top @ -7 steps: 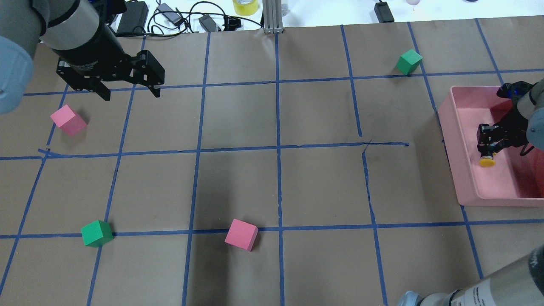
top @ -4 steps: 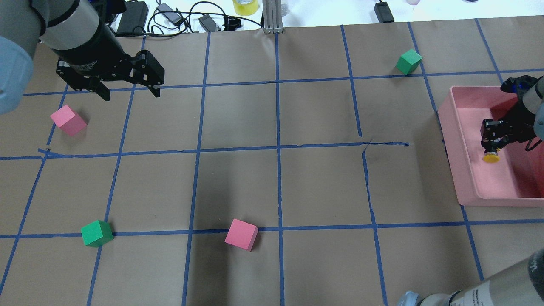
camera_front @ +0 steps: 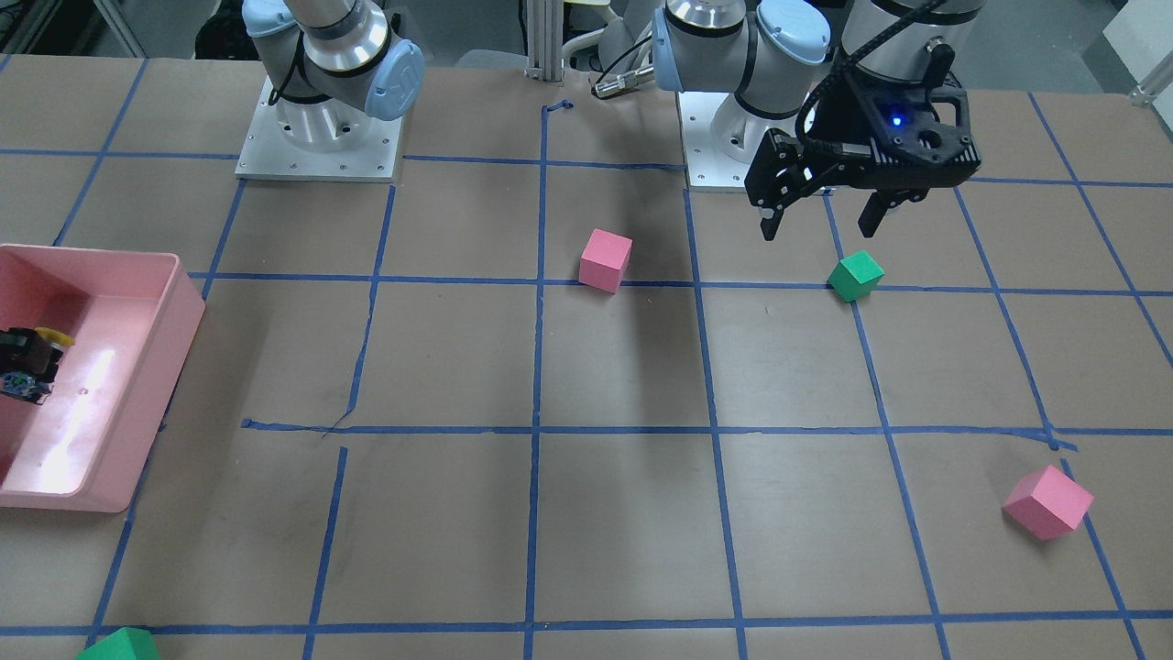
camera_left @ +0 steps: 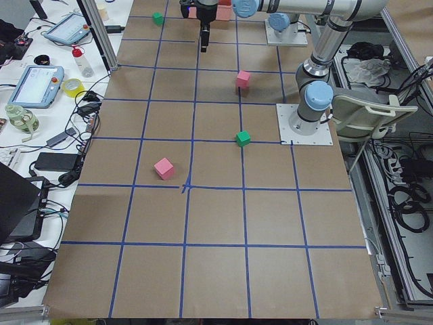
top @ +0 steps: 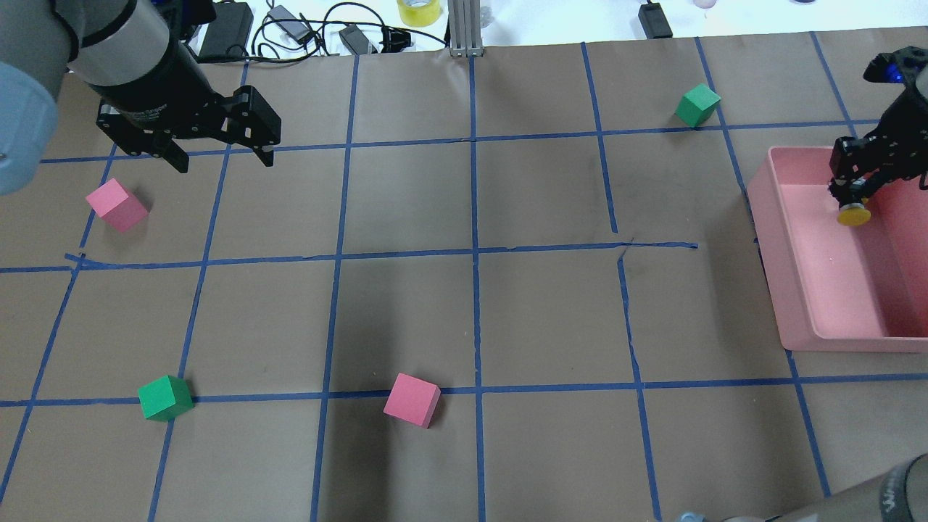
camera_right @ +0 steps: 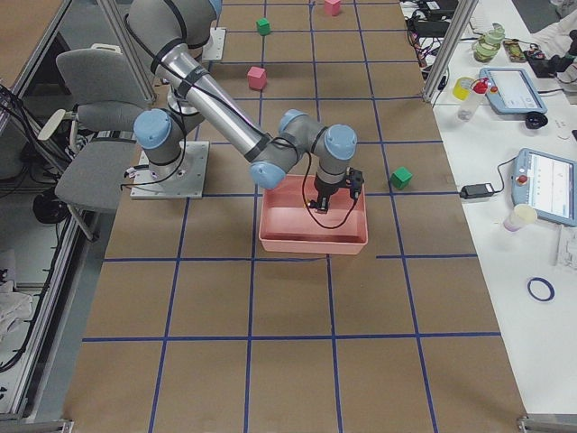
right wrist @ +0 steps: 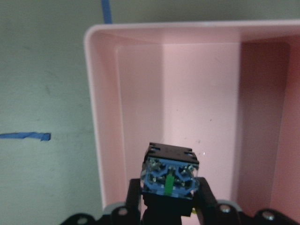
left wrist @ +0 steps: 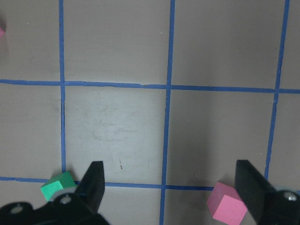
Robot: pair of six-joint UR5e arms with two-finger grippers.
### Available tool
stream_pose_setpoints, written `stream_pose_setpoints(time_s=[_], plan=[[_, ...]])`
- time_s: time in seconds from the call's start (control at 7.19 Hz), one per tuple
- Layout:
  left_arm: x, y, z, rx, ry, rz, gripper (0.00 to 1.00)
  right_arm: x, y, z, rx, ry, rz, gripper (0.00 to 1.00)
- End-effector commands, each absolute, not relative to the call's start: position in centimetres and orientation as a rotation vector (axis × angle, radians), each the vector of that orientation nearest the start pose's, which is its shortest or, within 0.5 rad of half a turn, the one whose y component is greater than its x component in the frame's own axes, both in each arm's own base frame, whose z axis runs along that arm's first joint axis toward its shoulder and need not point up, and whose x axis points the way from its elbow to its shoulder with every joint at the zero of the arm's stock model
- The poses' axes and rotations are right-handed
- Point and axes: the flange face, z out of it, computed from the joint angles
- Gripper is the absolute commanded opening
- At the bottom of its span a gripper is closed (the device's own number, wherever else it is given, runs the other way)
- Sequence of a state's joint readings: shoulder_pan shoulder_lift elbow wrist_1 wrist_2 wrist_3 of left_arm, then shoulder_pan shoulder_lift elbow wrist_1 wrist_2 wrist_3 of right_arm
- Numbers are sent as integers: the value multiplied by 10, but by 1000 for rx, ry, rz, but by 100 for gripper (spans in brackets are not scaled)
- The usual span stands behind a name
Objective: Align button upright
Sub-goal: 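Carry the switch to the table center and lower it with the right gripper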
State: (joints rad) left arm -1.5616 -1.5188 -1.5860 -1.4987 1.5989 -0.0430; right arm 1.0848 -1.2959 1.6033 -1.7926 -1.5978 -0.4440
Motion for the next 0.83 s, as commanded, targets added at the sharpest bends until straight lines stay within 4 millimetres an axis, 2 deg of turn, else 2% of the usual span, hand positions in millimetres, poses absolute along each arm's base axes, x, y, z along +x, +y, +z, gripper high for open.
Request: stream_pose_setpoints(time_s=[0.0,0.28,0.42,0.56,0.7], plan=[[-126,-481,513,-84,3108,-173,100,-65,-589,387,-157,3131,122,0],[-126,-481,513,-83,3110,-170,100,43,-594,386,-371,3114,98,0],[-126,-481,512,-83,3110,-168,100,99,-597,384,-447,3087,20,0],[-126,-481,512,-83,3110,-168,100,153,-595,372,-397,3081,-8,0],[-126,-481,512,-83,3110,-168,100,221,-590,347,-444,3073,-31,0]])
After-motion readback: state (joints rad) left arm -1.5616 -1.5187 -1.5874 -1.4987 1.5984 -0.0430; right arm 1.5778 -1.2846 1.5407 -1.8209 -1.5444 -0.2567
